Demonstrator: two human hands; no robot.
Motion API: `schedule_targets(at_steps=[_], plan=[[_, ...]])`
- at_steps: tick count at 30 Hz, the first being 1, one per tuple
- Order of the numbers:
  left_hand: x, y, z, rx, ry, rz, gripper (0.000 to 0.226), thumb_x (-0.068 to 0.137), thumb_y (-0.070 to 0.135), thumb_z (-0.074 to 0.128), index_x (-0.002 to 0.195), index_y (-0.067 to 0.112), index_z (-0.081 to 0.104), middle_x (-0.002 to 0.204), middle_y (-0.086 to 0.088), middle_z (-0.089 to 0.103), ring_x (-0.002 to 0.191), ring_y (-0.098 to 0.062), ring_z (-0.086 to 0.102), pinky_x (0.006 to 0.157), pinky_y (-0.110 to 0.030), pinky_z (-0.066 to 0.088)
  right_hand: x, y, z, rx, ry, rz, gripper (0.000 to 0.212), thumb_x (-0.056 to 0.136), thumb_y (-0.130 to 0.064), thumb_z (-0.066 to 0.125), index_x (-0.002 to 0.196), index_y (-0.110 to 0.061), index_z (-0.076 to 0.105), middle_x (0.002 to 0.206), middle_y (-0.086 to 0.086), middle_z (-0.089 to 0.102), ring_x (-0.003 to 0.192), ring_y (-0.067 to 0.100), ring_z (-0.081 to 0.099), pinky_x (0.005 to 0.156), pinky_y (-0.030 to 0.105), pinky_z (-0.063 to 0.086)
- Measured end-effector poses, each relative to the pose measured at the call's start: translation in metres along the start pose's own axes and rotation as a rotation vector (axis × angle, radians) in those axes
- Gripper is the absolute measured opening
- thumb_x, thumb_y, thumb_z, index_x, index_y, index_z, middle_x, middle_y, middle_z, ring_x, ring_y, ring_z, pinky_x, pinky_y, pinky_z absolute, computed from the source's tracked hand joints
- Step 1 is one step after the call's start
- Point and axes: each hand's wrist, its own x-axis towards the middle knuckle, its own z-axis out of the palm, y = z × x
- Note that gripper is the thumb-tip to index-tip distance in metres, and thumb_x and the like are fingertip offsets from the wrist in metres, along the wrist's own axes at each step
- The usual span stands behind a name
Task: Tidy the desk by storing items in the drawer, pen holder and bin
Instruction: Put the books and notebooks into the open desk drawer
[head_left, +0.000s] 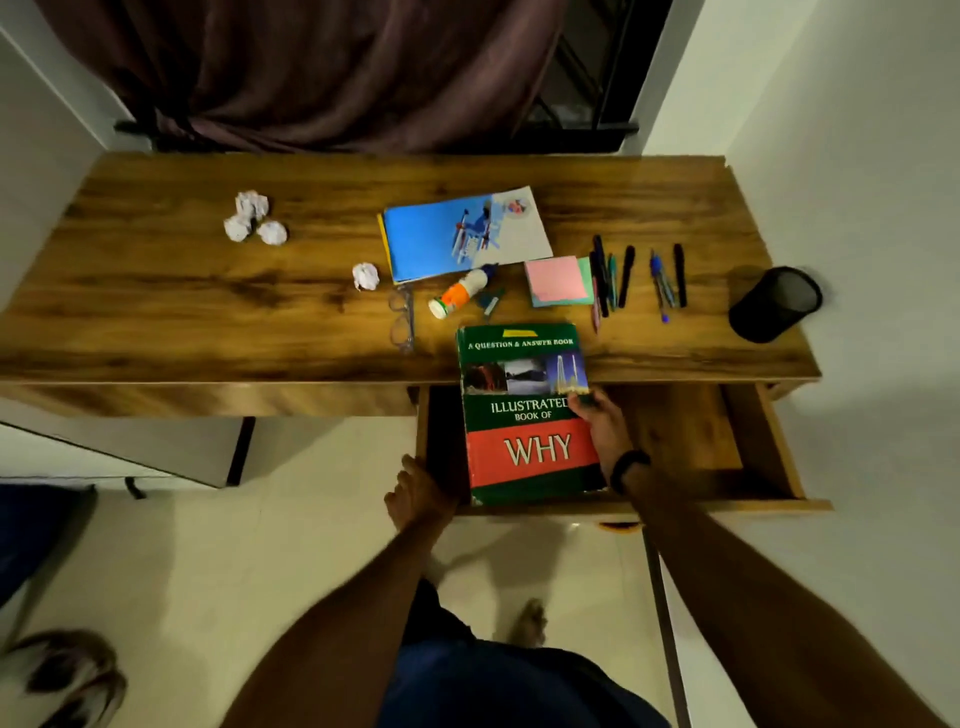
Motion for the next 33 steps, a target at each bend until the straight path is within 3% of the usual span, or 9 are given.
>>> schedule_targets(at_steps=[2, 6, 14, 18, 20, 23, 26, 28, 33], plan=[[-0.011, -0.005, 0.005, 0.077, -0.006, -0.012, 0.059, 0.085, 0.040, 0.060, 0.128, 0.011, 0.033, 0.123, -0.012, 0.061, 0.109, -0.033, 0.061, 0.092, -0.040, 0.044, -0.012, 0.018, -0.015, -0.036, -0.030, 0.041, 0.023, 0.094, -0.028, 0.060, 0.112, -0.015, 0.058, 0.098, 0.015, 0.072, 0.067, 0.024, 0.072, 0.059, 0.034, 0.059], [-0.017, -0.007, 0.000, 0.168, 0.028, -0.031, 0.036, 0.092, 0.029, 0.047, 0.122, 0.011, 0.038, 0.117, -0.014, 0.063, 0.107, -0.036, 0.061, 0.086, -0.040, 0.047, -0.019, 0.037, -0.035, -0.091, -0.072, 0.102, 0.027, 0.093, -0.026, 0.062, 0.113, -0.008, 0.057, 0.103, 0.021, 0.070, 0.070, 0.028, 0.070, 0.069, 0.040, 0.060], [-0.039, -0.034, 0.012, 0.220, 0.005, -0.007, 0.039, 0.086, 0.027, 0.053, 0.119, 0.014, 0.037, 0.107, -0.011, 0.066, 0.097, -0.036, 0.064, 0.076, -0.037, 0.049, -0.019, 0.020, -0.037, -0.163, -0.218, 0.202, 0.034, 0.094, -0.026, 0.059, 0.122, -0.024, 0.040, 0.099, 0.016, 0.069, 0.072, 0.026, 0.065, 0.070, 0.038, 0.056], [-0.047, -0.045, 0.019, 0.214, 0.019, 0.012, 0.036, 0.085, 0.027, 0.051, 0.117, 0.014, 0.038, 0.105, -0.010, 0.067, 0.094, -0.036, 0.064, 0.075, -0.037, 0.050, -0.016, 0.039, -0.042, -0.260, -0.293, 0.275, 0.048, 0.089, -0.033, 0.065, 0.130, -0.014, 0.048, 0.100, 0.016, 0.071, 0.077, 0.029, 0.070, 0.068, 0.038, 0.058], [-0.047, -0.045, 0.018, 0.192, 0.027, 0.018, 0.034, 0.086, 0.025, 0.050, 0.115, 0.012, 0.039, 0.106, -0.012, 0.067, 0.095, -0.037, 0.064, 0.075, -0.038, 0.049, -0.020, 0.054, -0.046, -0.300, -0.332, 0.302, 0.041, 0.090, -0.034, 0.064, 0.125, -0.015, 0.054, 0.103, 0.018, 0.071, 0.081, 0.031, 0.069, 0.079, 0.047, 0.058], [-0.048, -0.044, 0.016, 0.181, 0.008, 0.024, 0.035, 0.083, 0.023, 0.052, 0.114, 0.011, 0.039, 0.106, -0.013, 0.067, 0.095, -0.039, 0.063, 0.075, -0.038, 0.048, -0.020, 0.075, -0.048, -0.296, -0.241, 0.295, 0.036, 0.091, -0.034, 0.063, 0.119, -0.012, 0.059, 0.104, 0.021, 0.071, 0.082, 0.033, 0.069, 0.086, 0.055, 0.055], [-0.050, -0.045, 0.015, 0.165, -0.010, 0.023, 0.035, 0.083, 0.021, 0.052, 0.114, 0.011, 0.040, 0.109, -0.014, 0.066, 0.098, -0.039, 0.063, 0.078, -0.039, 0.050, -0.015, 0.078, -0.035, -0.208, -0.088, 0.300, 0.028, 0.093, -0.034, 0.061, 0.111, -0.013, 0.059, 0.092, 0.017, 0.072, 0.071, 0.029, 0.070, 0.067, 0.042, 0.059], [-0.052, -0.044, 0.013, 0.159, -0.028, 0.027, 0.032, 0.086, 0.020, 0.049, 0.115, 0.010, 0.040, 0.113, -0.015, 0.065, 0.101, -0.039, 0.062, 0.081, -0.040, 0.049, -0.005, 0.074, -0.020, -0.146, -0.045, 0.292, 0.019, 0.095, -0.035, 0.058, 0.102, -0.018, 0.058, 0.089, 0.014, 0.071, 0.070, 0.027, 0.069, 0.066, 0.039, 0.058], [-0.055, -0.044, 0.008, 0.020, -0.073, 0.025, 0.031, 0.094, 0.020, 0.042, 0.123, 0.010, 0.038, 0.123, -0.016, 0.058, 0.110, -0.039, 0.057, 0.085, -0.044, 0.048, 0.021, 0.061, 0.020, -0.426, -0.107, 0.167, 0.045, 0.098, -0.022, 0.054, 0.139, -0.015, 0.037, 0.129, 0.017, 0.056, 0.102, 0.031, 0.060, 0.087, 0.042, 0.052]])
